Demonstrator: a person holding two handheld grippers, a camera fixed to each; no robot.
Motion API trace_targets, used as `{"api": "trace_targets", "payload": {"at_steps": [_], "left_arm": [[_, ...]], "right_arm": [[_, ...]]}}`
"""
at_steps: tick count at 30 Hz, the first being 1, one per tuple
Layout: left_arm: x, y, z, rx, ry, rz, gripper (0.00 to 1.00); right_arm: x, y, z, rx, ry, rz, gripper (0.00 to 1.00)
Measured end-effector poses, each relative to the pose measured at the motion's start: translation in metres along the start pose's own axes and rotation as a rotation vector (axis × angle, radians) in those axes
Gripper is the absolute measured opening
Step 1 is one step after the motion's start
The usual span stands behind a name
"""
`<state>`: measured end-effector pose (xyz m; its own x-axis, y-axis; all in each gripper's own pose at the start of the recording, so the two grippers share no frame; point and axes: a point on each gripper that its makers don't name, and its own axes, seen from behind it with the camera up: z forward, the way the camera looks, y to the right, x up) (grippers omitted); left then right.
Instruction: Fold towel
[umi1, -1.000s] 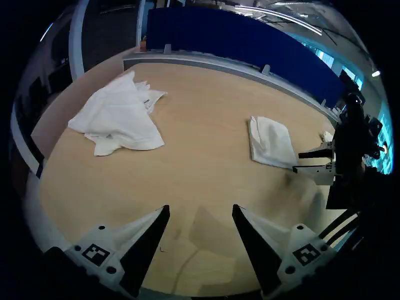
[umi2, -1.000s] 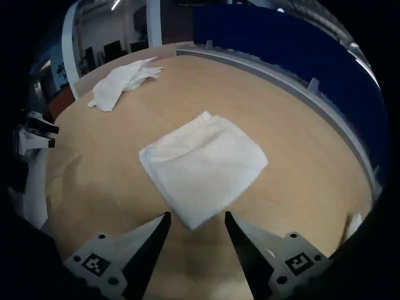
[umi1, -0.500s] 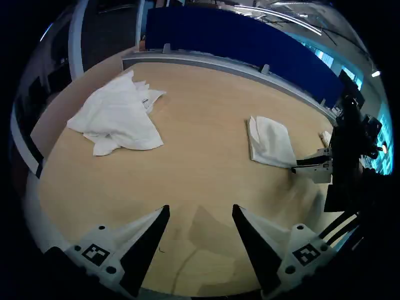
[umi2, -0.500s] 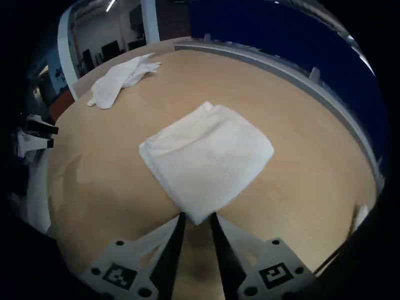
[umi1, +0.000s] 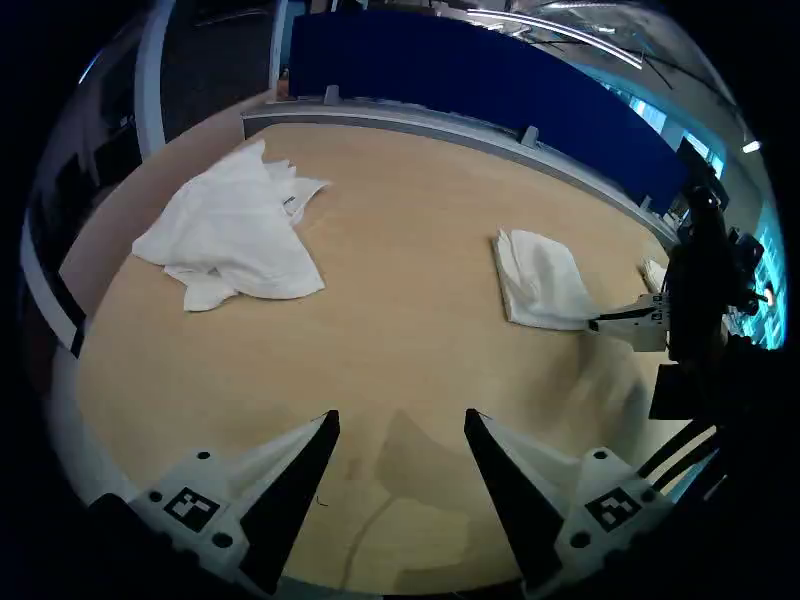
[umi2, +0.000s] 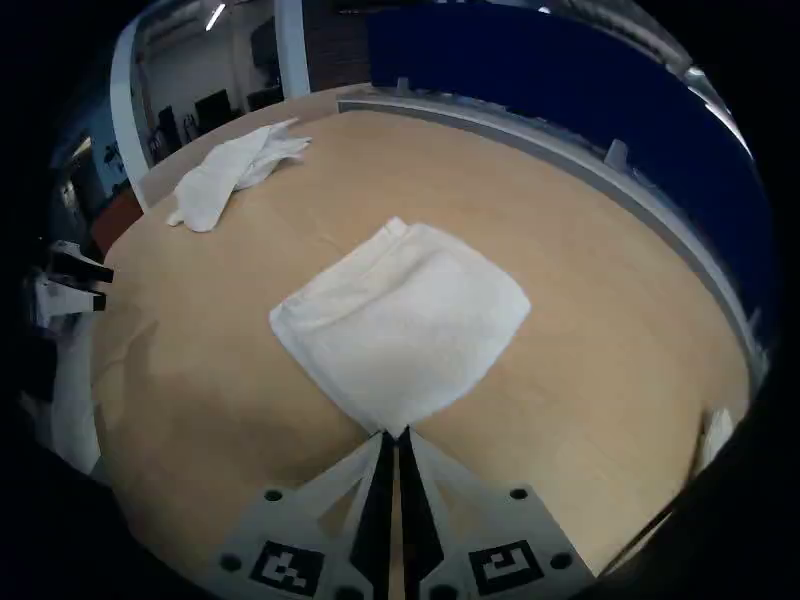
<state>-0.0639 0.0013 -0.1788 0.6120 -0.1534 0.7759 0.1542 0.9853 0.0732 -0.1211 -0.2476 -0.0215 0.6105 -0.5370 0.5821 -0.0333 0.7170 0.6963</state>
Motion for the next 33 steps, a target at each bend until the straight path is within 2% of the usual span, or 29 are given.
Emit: {"api": "trace_targets", "payload": {"at_steps": [5, 10, 23, 26, 33], "left_arm": [[0.002, 0.001, 0.001, -0.002, -0.001, 0.006, 0.93], [0.007, 0.003, 0.000, -0.005, 0.005, 0.015, 0.93], [0.034, 0.014, -0.005, -0.025, 0.052, 0.031, 0.93], [0.040, 0.018, -0.007, -0.033, 0.063, 0.036, 0.93], [0.052, 0.024, -0.010, -0.047, 0.080, 0.049, 0.93]], "right_arm": [[0.011, 0.005, -0.008, -0.011, 0.022, -0.011, 0.03], [0.039, 0.007, -0.024, -0.015, 0.072, -0.030, 0.03], [0.145, 0.018, -0.088, -0.047, 0.244, -0.102, 0.03], [0.160, 0.021, -0.102, -0.058, 0.271, -0.119, 0.03], [0.171, 0.031, -0.121, -0.086, 0.290, -0.135, 0.03]]}}
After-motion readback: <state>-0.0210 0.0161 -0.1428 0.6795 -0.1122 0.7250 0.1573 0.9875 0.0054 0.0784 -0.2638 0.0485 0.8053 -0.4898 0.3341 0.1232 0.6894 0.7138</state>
